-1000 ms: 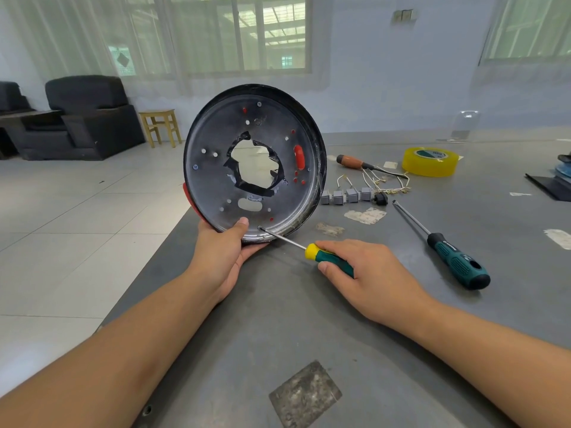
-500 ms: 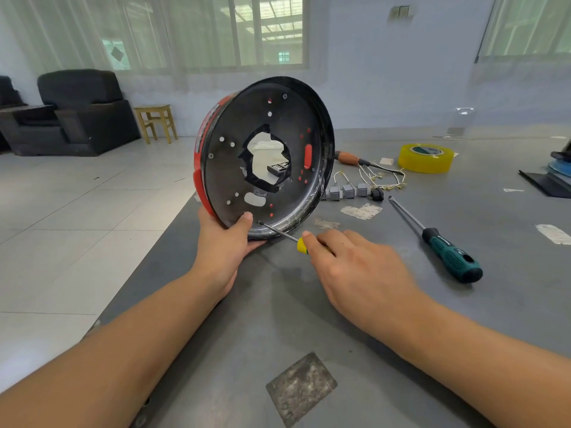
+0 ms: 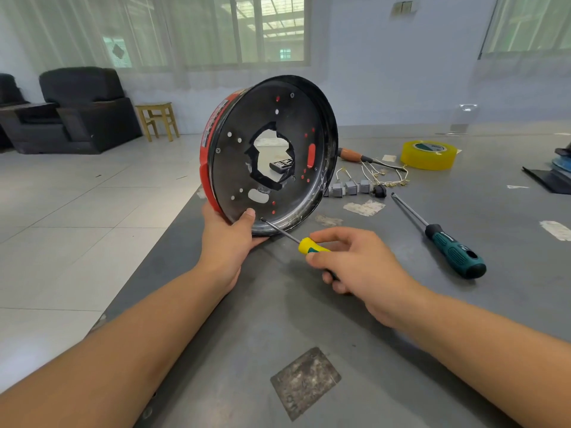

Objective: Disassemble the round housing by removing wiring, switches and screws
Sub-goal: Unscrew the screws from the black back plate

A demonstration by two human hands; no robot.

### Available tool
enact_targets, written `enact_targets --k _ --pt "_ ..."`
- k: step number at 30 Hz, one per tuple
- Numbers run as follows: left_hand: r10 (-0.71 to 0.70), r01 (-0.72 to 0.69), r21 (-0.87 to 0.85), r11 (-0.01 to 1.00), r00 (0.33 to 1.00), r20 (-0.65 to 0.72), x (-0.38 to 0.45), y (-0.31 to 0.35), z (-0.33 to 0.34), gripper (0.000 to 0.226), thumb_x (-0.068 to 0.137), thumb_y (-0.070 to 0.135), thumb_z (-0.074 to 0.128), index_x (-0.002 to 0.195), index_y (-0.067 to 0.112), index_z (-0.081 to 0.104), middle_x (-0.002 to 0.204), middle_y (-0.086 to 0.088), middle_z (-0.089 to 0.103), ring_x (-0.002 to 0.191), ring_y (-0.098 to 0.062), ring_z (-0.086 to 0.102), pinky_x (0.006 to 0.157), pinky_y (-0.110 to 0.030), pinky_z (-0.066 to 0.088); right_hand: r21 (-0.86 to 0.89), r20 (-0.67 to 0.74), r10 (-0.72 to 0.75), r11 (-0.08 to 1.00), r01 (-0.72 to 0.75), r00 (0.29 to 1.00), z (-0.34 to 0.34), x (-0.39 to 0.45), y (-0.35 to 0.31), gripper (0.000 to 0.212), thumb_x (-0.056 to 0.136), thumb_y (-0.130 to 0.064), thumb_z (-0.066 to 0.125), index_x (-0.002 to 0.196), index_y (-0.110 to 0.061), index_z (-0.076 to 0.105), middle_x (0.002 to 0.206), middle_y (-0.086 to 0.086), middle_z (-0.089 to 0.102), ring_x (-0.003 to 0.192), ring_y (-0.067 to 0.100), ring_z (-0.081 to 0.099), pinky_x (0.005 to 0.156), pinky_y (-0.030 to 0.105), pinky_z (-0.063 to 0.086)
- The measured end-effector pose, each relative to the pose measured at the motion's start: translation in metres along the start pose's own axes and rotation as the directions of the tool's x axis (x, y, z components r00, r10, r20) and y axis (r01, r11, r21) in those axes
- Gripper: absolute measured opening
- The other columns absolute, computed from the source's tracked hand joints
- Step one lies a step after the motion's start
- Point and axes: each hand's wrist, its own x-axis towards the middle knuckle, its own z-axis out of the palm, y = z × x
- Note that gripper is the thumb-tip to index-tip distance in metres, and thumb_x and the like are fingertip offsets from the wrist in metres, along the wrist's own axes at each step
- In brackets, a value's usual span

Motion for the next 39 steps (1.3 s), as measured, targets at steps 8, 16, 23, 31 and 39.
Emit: enact_targets --k 8,16,23,31,39 --pt "0.012 -0.012 -0.01 1.0 0.999 -0.039 0.003 -0.002 -0.002 0.041 0.104 -0.001 0.057 0.132 0.025 0.043 0.14 -0.005 0.06 0.121 -0.028 0.068 0.091 -0.054 0.062 0.703 0.29 0.214 0.614 -0.359 0.933 -0.017 0.002 -0.013 0.048 0.084 0.0 0.045 0.132 0.004 0.052 0.111 0.037 0.068 0.072 0.023 0.068 0.061 0.021 0.058" --pt "0.014 -0.018 -0.044 0.999 0.995 -0.097 0.008 -0.006 -0.002 0.037 0.103 0.001 0.059 0.128 0.024 0.044 0.13 0.001 0.061 0.117 -0.024 0.069 0.087 -0.051 0.064 0.75 0.094 0.08 0.649 -0.123 0.992 -0.009 0.003 -0.004 0.031 0.092 0.008 0.063 0.122 0.005 0.054 0.124 0.037 0.06 0.093 0.052 0.071 0.072 0.034 0.063" --pt "0.047 -0.049 -0.016 0.999 0.993 -0.11 0.01 -0.007 -0.003 0.034 0.103 0.005 0.06 0.109 0.034 0.045 0.121 0.009 0.062 0.108 -0.015 0.072 0.082 -0.044 0.065 -0.132 -0.085 -0.002 0.991 -0.009 0.996 -0.006 0.002 -0.006 0.036 0.102 -0.054 0.033 0.099 -0.025 0.054 0.062 0.005 0.068 0.043 0.012 0.059 0.048 0.027 0.042" --pt "0.036 -0.047 -0.069 0.997 0.987 -0.157 0.01 -0.004 -0.004 0.032 0.103 0.002 0.058 0.113 0.028 0.043 0.124 0.005 0.06 0.108 -0.016 0.072 0.077 -0.038 0.065 0.284 -0.06 0.074 0.957 -0.054 0.995 -0.004 -0.001 -0.006 0.035 0.098 -0.052 0.059 0.103 -0.017 0.056 0.057 0.0 0.049 0.044 0.012 0.033 0.039 0.022 0.027" --pt "0.045 -0.056 -0.06 0.997 0.982 -0.184 0.006 -0.007 0.0 0.029 0.103 0.005 0.058 0.108 0.028 0.041 0.121 0.006 0.06 0.102 -0.014 0.073 0.072 -0.035 0.065 0.1 -0.188 -0.003 0.995 0.022 0.982 -0.004 0.0 -0.002 0.057 0.093 -0.074 0.041 0.1 -0.019 0.056 0.049 -0.009 0.042 0.04 0.01 0.035 0.041 0.026 0.029"
